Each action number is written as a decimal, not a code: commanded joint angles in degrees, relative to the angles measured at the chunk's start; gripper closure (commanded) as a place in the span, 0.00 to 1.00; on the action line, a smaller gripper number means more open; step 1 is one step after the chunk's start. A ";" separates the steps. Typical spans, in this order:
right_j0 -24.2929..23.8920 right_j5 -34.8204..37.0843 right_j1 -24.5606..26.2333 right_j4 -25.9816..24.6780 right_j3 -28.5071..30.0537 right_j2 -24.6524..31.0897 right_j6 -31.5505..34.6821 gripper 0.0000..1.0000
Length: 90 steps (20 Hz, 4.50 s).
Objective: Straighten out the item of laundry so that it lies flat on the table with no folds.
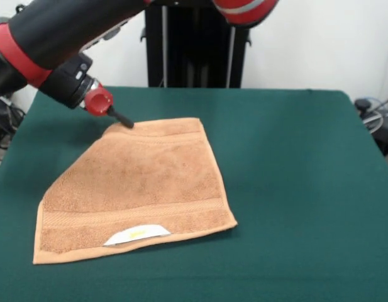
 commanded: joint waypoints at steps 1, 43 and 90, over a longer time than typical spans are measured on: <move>2.87 16.33 0.22 -0.30 1.05 4.17 -11.20 1.00; 3.68 13.65 -3.87 -6.01 0.41 21.77 -11.05 1.00; 6.69 11.50 -8.56 -10.50 10.12 35.77 -16.84 1.00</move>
